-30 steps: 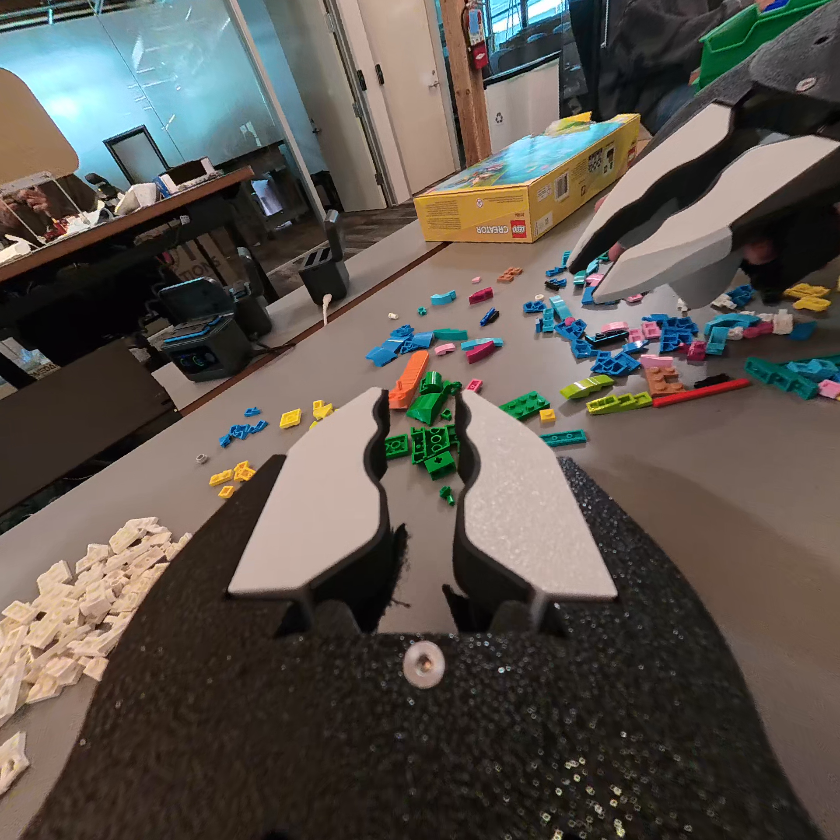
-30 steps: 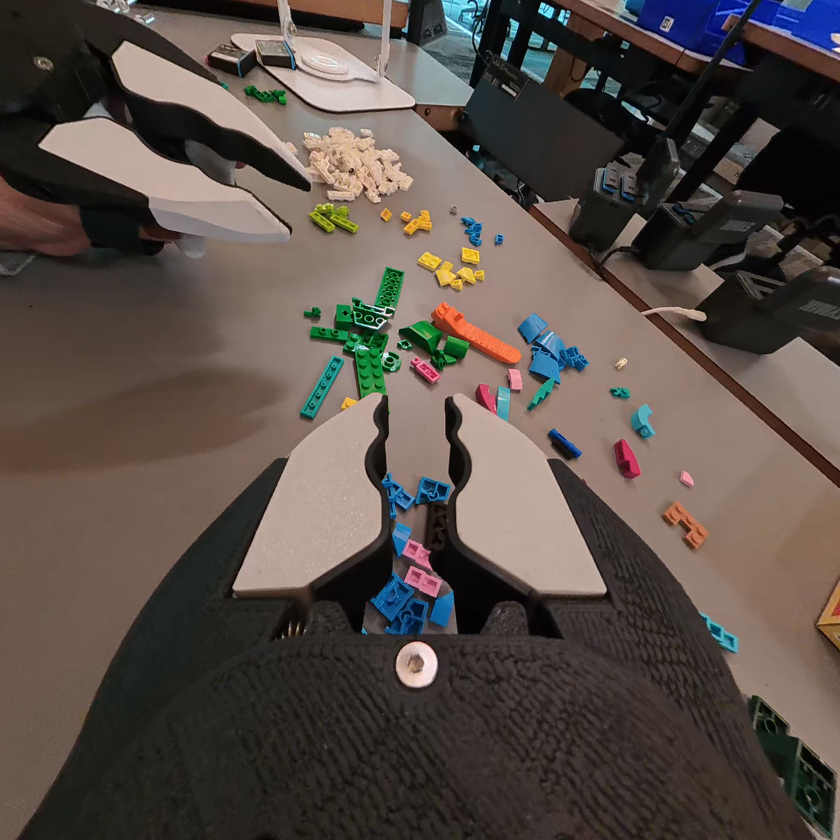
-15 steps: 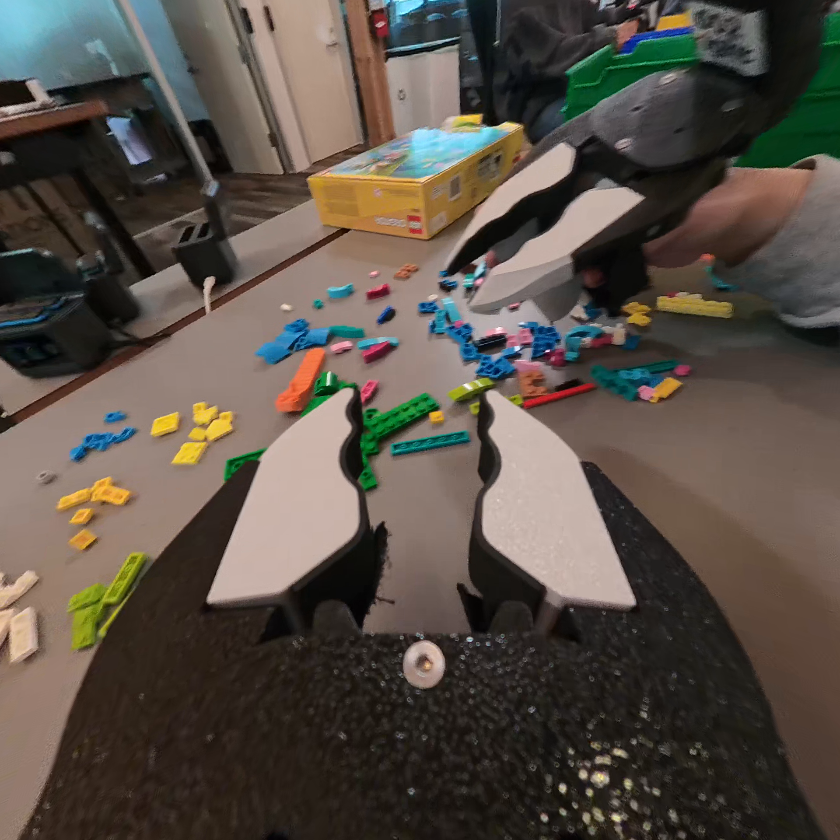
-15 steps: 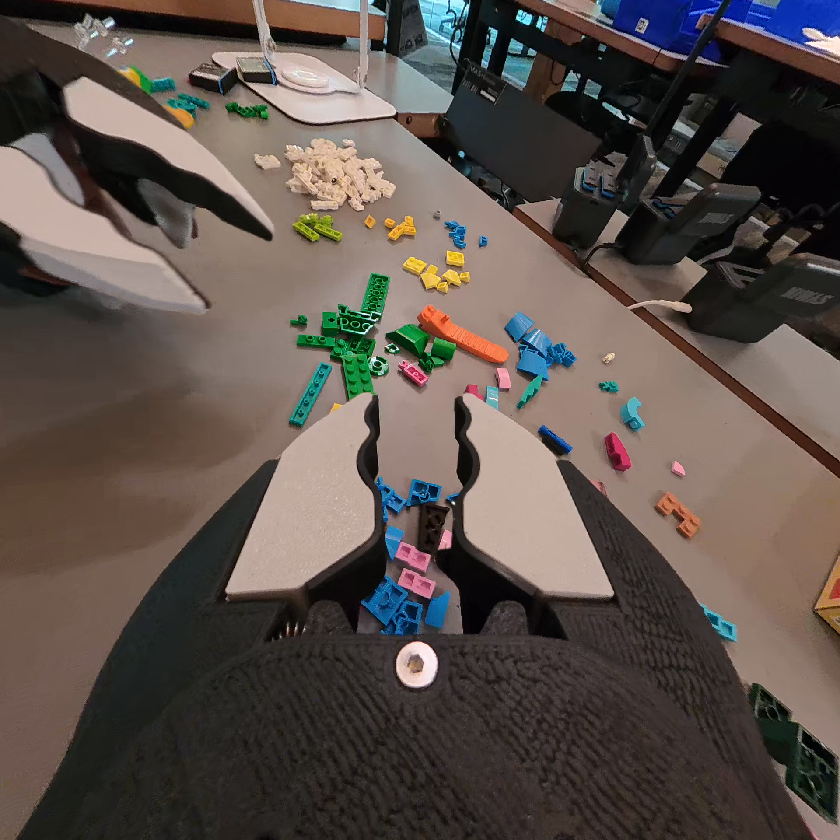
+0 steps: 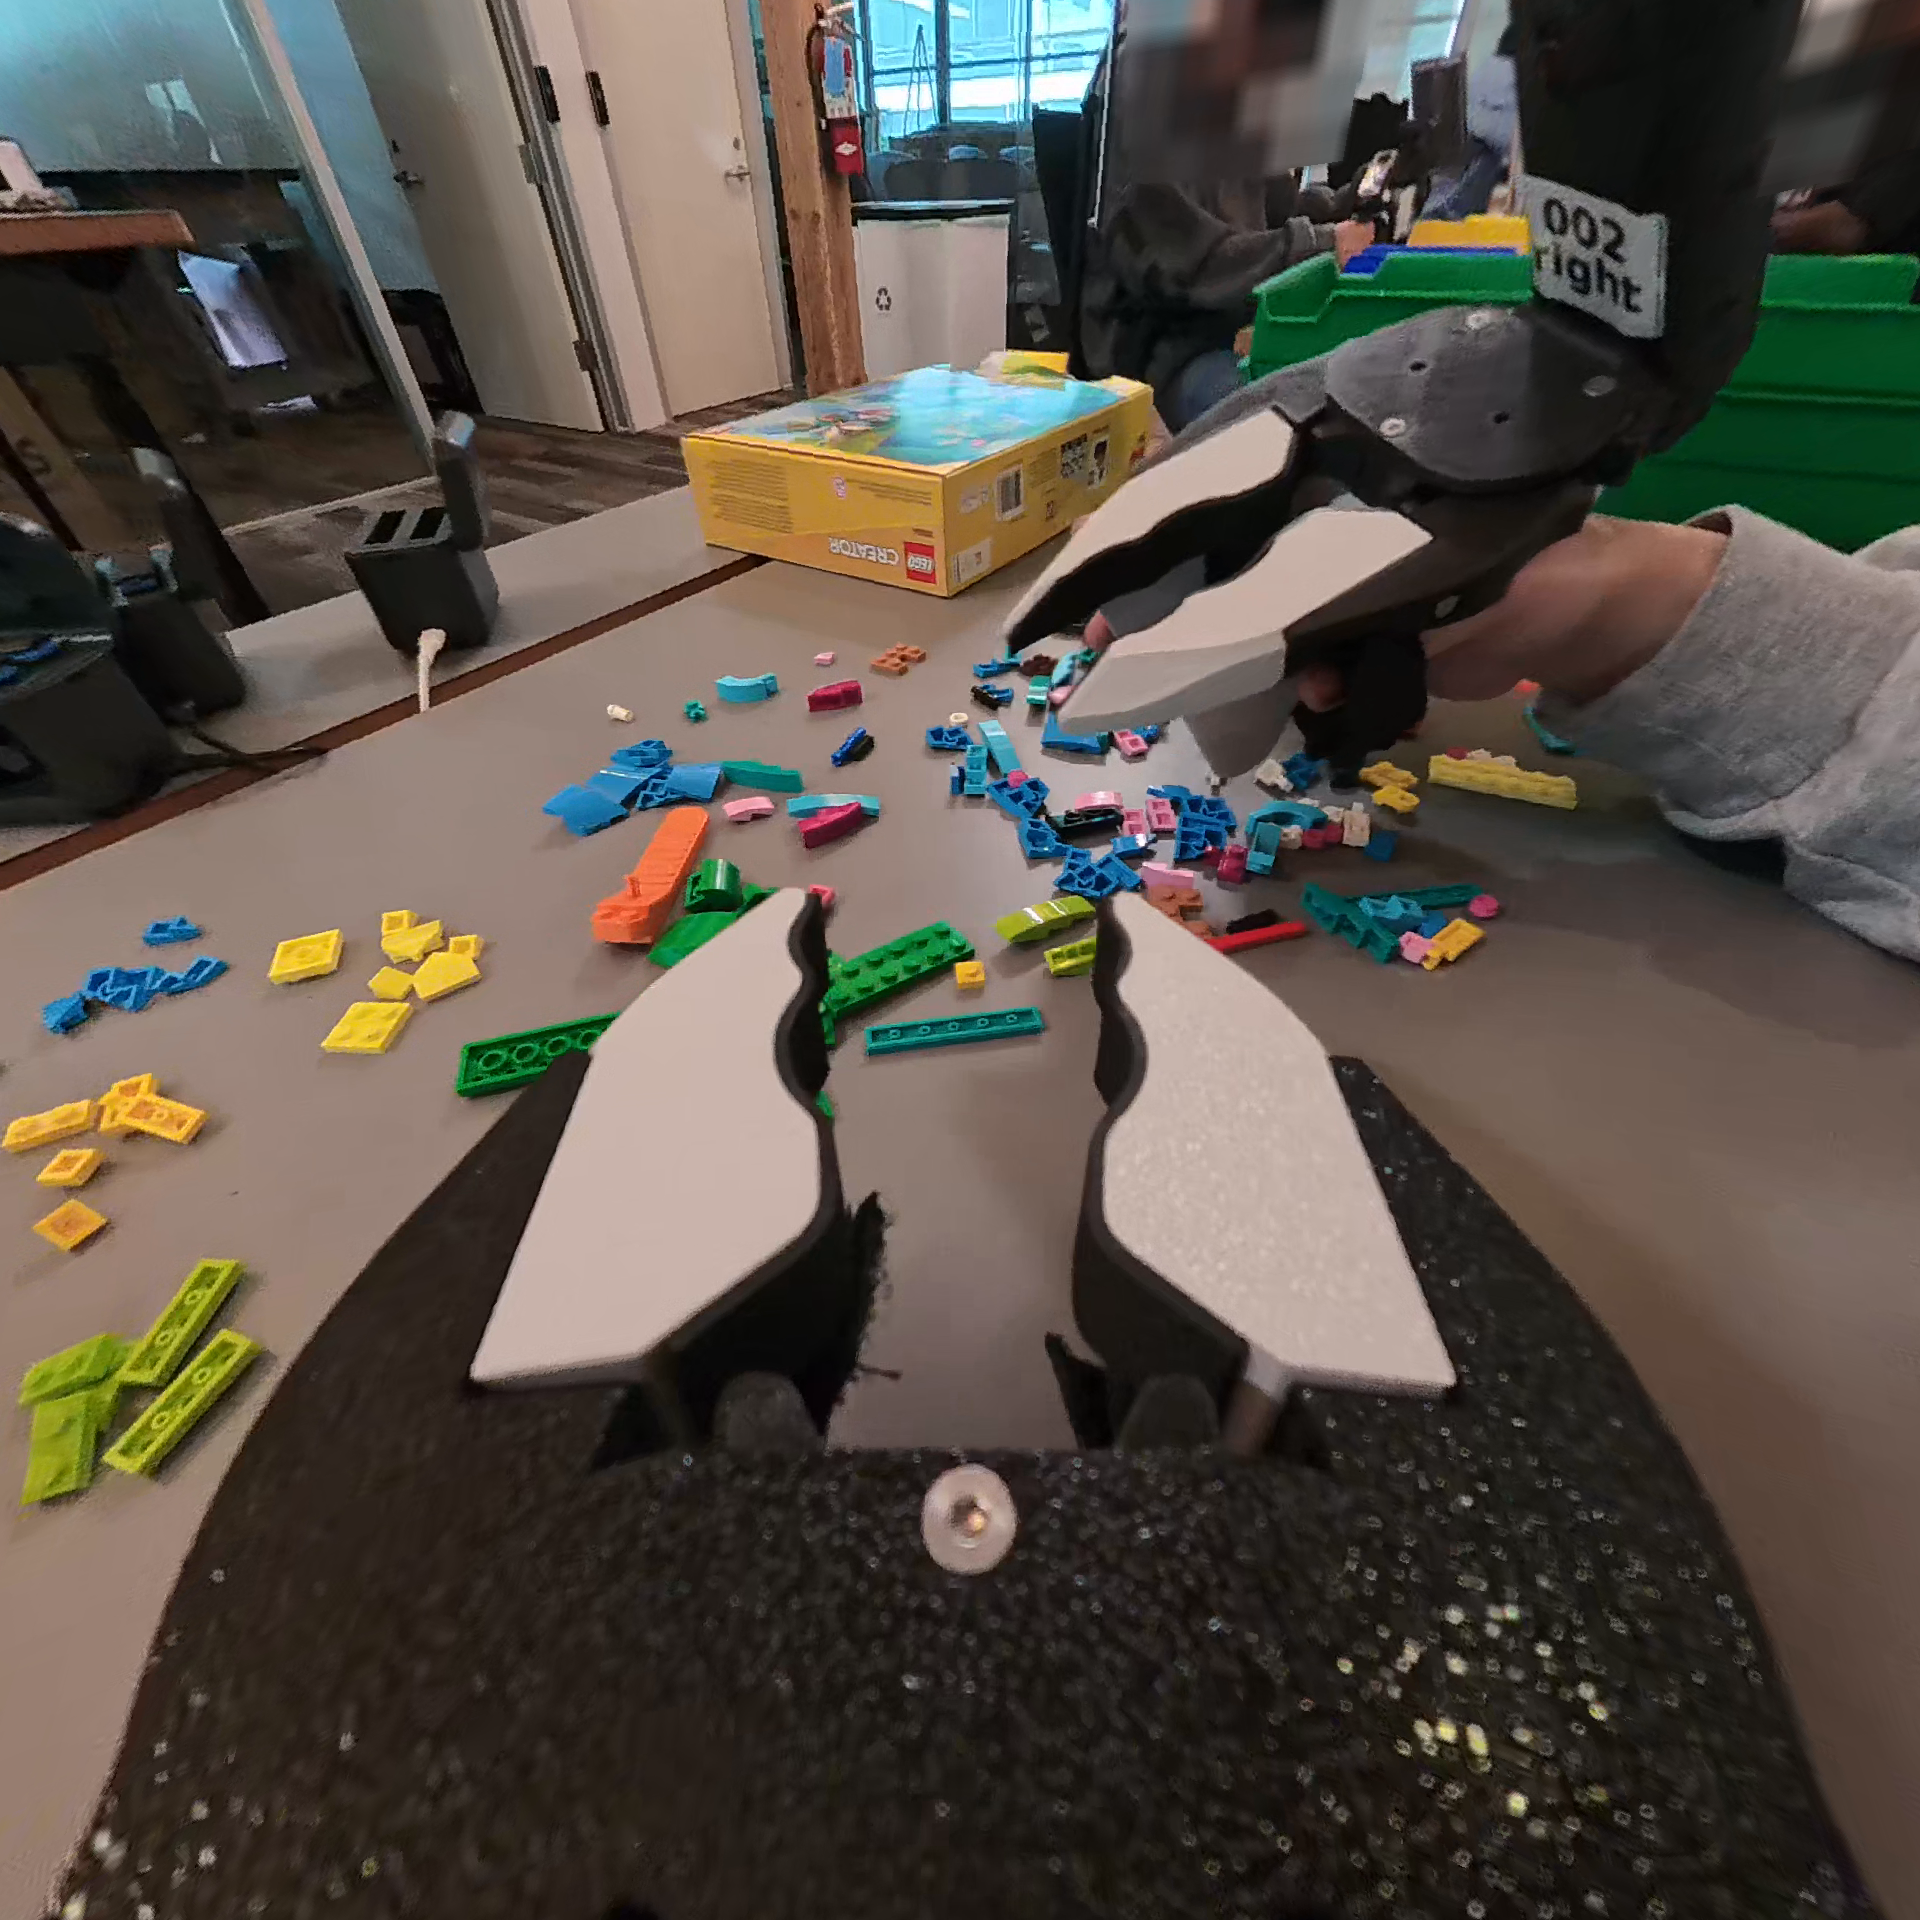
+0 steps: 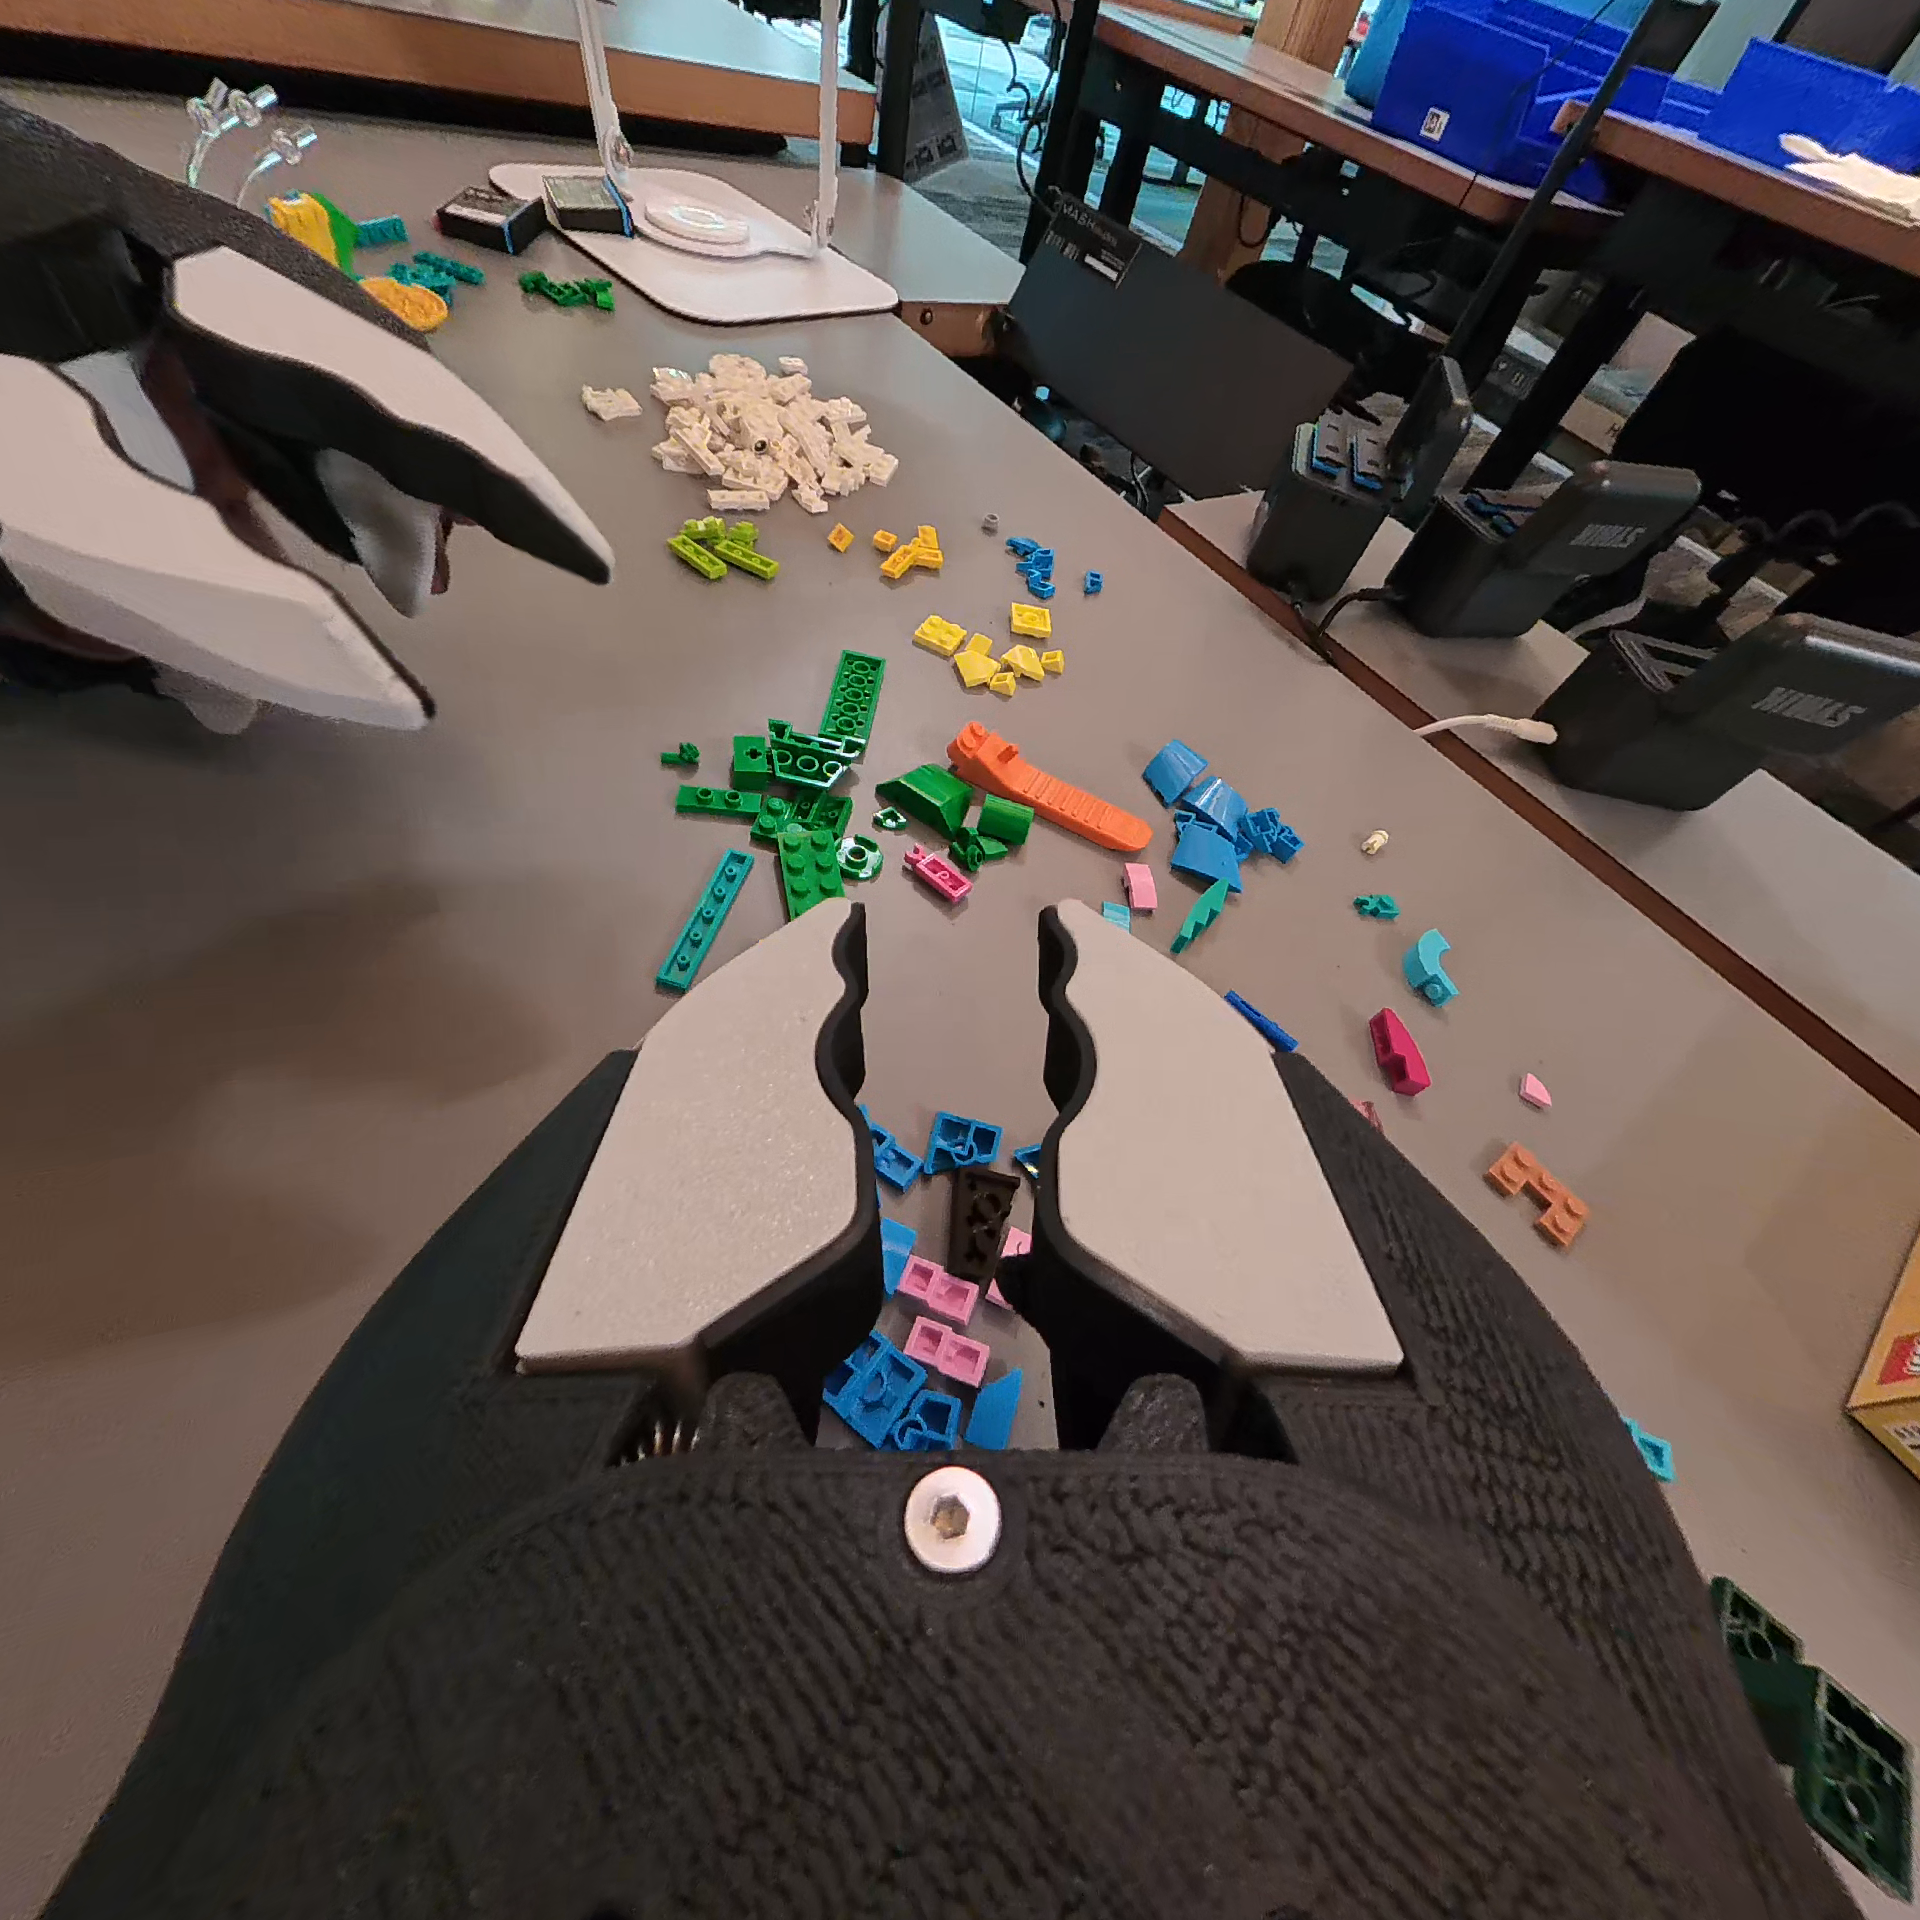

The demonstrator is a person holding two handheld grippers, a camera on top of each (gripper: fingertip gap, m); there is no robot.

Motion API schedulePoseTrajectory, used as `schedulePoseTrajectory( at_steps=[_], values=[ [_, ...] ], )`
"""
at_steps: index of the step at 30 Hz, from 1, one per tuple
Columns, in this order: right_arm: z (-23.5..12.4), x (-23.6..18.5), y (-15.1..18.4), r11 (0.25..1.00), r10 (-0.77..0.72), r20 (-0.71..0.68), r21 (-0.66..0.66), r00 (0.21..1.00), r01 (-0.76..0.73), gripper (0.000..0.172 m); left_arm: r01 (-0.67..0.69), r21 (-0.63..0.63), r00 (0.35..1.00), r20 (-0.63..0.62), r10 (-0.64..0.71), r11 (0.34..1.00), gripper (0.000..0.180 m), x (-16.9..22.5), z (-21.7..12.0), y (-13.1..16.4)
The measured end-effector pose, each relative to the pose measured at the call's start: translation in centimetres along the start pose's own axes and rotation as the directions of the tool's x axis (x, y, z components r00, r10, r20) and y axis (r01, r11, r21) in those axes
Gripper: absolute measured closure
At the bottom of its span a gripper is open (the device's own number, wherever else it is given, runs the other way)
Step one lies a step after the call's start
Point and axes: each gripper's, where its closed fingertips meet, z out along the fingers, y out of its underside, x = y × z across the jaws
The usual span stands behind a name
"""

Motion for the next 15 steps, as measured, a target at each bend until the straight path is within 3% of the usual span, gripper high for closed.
schedulePoseTrajectory(
  at_steps=[15],
  values=[
    [-0.1,0.0,-0.5,0.999,0.020,-0.007,0.029,1.000,-0.020,0.141,0.042,0.041,0.998,0.040,-0.044,0.998,0.134,-1.3,-0.6,-0.4]
  ],
)
